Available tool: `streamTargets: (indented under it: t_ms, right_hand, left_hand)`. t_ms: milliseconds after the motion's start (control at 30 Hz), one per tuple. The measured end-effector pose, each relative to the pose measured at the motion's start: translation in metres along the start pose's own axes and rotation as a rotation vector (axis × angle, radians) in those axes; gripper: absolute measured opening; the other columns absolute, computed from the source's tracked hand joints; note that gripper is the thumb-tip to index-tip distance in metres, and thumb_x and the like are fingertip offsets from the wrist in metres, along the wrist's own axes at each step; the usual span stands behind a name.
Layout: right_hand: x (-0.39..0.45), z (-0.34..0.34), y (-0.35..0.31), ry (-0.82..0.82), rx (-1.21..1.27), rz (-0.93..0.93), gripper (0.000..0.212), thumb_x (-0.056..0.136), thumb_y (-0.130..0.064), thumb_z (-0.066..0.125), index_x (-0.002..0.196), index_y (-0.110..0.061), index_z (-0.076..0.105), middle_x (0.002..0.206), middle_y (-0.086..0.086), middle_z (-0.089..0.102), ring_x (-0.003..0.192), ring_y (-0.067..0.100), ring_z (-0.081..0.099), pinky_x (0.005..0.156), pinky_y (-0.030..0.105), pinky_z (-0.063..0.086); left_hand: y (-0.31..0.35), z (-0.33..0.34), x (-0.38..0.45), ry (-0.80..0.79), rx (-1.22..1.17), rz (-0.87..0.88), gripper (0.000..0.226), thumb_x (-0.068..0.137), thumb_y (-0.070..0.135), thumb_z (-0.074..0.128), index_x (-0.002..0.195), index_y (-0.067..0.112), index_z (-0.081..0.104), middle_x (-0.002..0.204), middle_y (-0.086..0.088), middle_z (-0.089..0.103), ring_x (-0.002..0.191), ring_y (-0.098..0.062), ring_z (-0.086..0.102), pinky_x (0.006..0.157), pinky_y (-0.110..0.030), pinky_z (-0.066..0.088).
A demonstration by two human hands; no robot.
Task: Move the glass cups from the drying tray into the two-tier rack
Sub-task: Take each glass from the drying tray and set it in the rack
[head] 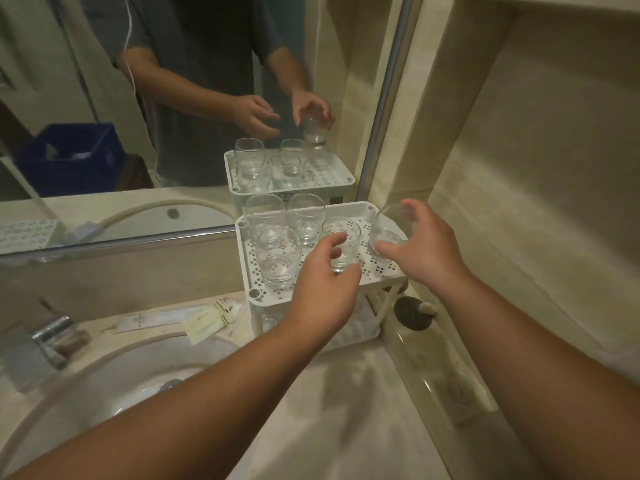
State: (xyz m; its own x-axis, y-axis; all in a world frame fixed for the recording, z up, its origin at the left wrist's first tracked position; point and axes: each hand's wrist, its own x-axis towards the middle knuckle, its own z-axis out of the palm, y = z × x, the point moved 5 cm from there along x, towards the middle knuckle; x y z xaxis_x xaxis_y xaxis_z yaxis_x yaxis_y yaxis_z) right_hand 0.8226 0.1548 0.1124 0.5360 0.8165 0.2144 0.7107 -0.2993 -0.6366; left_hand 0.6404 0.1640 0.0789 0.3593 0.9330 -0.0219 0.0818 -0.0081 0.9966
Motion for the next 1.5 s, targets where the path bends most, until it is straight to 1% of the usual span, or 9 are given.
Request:
streamTargets:
  t_ms: [100, 233, 333, 533, 900, 1133, 1300, 1400, 1500]
  right_hand:
    - [0.013, 0.011, 0.008, -0.036, -0.015, 0.054, 0.085, 0.068, -0.036, 0.084, 0.141, -0.028, 0.042, 0.14, -0.002, 0.052, 0.124, 0.019, 0.051, 0.089, 0.028, 0.041]
    - [0.024, 0.022, 0.015, -0.062, -0.076, 0.093, 0.085, 0.071, -0.039, 0.082, 0.144, -0.025, 0.04, 0.141, -0.001, 0.052, 0.123, 0.021, 0.053, 0.089, 0.031, 0.045]
    - [0.029, 0.028, 0.017, -0.096, -0.141, 0.088, 0.085, 0.074, -0.043, 0.079, 0.146, -0.022, 0.039, 0.14, 0.002, 0.053, 0.122, 0.024, 0.054, 0.088, 0.033, 0.046]
    - [0.034, 0.042, 0.017, -0.148, -0.197, 0.057, 0.086, 0.075, -0.049, 0.077, 0.146, -0.02, 0.039, 0.141, 0.001, 0.054, 0.124, 0.024, 0.054, 0.094, 0.037, 0.048]
    - [0.031, 0.04, 0.015, -0.159, -0.279, 0.008, 0.088, 0.074, -0.06, 0.072, 0.147, -0.026, 0.035, 0.142, 0.0, 0.05, 0.123, 0.023, 0.052, 0.09, 0.037, 0.049]
    - [0.009, 0.015, -0.015, 0.012, -0.306, -0.131, 0.075, 0.08, -0.053, 0.065, 0.145, -0.03, 0.034, 0.148, 0.0, 0.037, 0.127, 0.026, 0.047, 0.088, 0.036, 0.043]
    - [-0.035, 0.017, -0.029, 0.108, -0.154, -0.198, 0.057, 0.079, -0.044, 0.07, 0.128, -0.027, 0.046, 0.133, -0.002, 0.039, 0.094, 0.019, 0.06, 0.072, 0.028, 0.046]
    - [-0.065, 0.032, -0.031, 0.127, -0.066, -0.243, 0.05, 0.076, -0.04, 0.072, 0.117, -0.026, 0.048, 0.122, -0.005, 0.04, 0.078, 0.019, 0.06, 0.068, 0.034, 0.052]
    - [-0.091, 0.048, -0.029, 0.131, -0.005, -0.306, 0.043, 0.076, -0.035, 0.073, 0.111, -0.021, 0.052, 0.115, -0.004, 0.045, 0.069, 0.016, 0.058, 0.062, 0.035, 0.052]
  left_hand:
    - [-0.002, -0.005, 0.003, 0.023, 0.045, -0.006, 0.05, 0.095, 0.02, 0.056, 0.14, 0.039, 0.048, 0.132, 0.01, 0.053, 0.084, -0.007, 0.063, 0.067, -0.024, 0.048]
    - [-0.003, -0.01, 0.003, 0.033, 0.082, -0.01, 0.05, 0.095, 0.02, 0.057, 0.14, 0.039, 0.046, 0.132, 0.01, 0.053, 0.092, -0.007, 0.064, 0.072, -0.025, 0.052]
    - [-0.004, -0.013, 0.002, 0.024, 0.131, -0.001, 0.049, 0.096, 0.021, 0.057, 0.141, 0.038, 0.046, 0.131, 0.011, 0.052, 0.082, -0.002, 0.062, 0.063, -0.014, 0.048]
    - [-0.007, -0.018, 0.002, -0.006, 0.193, -0.001, 0.051, 0.096, 0.021, 0.056, 0.142, 0.039, 0.044, 0.132, 0.009, 0.051, 0.078, -0.005, 0.059, 0.061, -0.024, 0.046]
    - [-0.007, -0.033, -0.001, 0.003, 0.246, 0.011, 0.048, 0.096, 0.022, 0.056, 0.142, 0.037, 0.046, 0.129, 0.009, 0.052, 0.08, -0.005, 0.06, 0.064, -0.024, 0.047]
    - [-0.003, -0.052, -0.006, 0.016, 0.239, 0.053, 0.045, 0.096, 0.021, 0.056, 0.138, 0.037, 0.05, 0.127, 0.012, 0.054, 0.087, -0.009, 0.067, 0.061, -0.022, 0.049]
    - [-0.015, -0.063, -0.022, 0.066, 0.301, 0.121, 0.042, 0.095, 0.017, 0.055, 0.134, 0.035, 0.054, 0.133, 0.018, 0.046, 0.078, -0.003, 0.066, 0.062, -0.023, 0.051]
    - [-0.029, -0.063, -0.032, 0.075, 0.336, 0.157, 0.039, 0.094, 0.014, 0.056, 0.129, 0.031, 0.058, 0.129, 0.018, 0.047, 0.091, 0.003, 0.062, 0.079, -0.019, 0.052]
    - [-0.05, -0.061, -0.042, 0.054, 0.358, 0.19, 0.035, 0.092, 0.011, 0.056, 0.122, 0.029, 0.062, 0.122, 0.015, 0.049, 0.094, 0.0, 0.061, 0.079, -0.016, 0.049]
